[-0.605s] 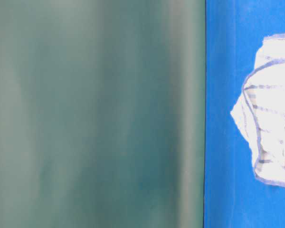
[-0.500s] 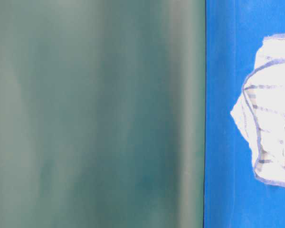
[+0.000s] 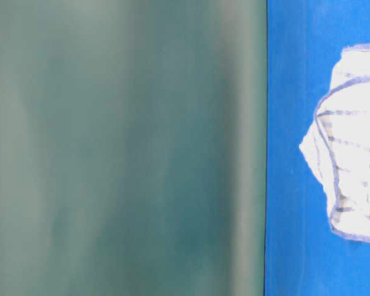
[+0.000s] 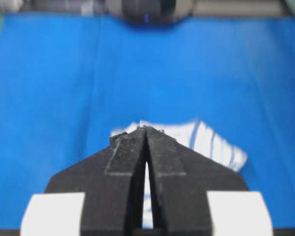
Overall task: Lift the towel with both arms.
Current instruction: 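Move both grippers inward toward the left and right edges of the striped towel, then close both grippers on opposite edges of the towel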
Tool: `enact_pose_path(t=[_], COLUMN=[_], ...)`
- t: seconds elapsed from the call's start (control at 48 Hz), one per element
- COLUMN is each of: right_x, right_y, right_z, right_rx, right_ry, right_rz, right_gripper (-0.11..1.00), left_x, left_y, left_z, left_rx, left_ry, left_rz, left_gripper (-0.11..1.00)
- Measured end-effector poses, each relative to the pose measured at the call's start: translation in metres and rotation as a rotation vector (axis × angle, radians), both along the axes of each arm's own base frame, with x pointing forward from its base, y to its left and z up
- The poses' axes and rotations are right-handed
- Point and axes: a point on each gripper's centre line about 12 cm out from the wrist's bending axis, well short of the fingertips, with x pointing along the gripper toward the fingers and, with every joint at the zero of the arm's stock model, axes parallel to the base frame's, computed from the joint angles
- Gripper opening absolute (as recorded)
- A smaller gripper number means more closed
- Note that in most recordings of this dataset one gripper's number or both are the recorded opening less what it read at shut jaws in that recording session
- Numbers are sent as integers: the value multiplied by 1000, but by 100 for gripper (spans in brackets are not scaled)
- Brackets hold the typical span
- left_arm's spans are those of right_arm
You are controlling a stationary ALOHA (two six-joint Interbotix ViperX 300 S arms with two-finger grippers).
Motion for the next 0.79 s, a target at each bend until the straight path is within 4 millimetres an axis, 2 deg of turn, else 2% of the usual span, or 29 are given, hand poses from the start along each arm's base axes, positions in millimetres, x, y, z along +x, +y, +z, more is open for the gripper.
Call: enact_pose_path(t=[0.104, 0.167, 0.354, 0.396, 0.459, 0.792], right_x=[10, 16, 40, 45, 53, 91], right_y=[0, 0, 0, 0, 0, 0], right_z=[-16, -23, -51, -58, -68, -128], right_rx=[12, 25, 42, 42, 42, 41], right_ry=[66, 100, 224, 251, 293, 485], right_rz=[-4, -8, -16, -16, -17, -20], right_gripper=[1, 4, 58, 65, 65, 62], left_x=[15, 24, 49, 54, 63, 97], left_y=[0, 0, 0, 0, 0, 0], left_z=[-11, -19, -42, -48, -60, -118], left_rx=[-3, -7, -8, -8, -8, 5], left_ry=[49, 87, 187, 212, 256, 437], left_rz=[0, 3, 2, 2, 3, 1], left_gripper=[3, 14, 68, 79, 90, 90])
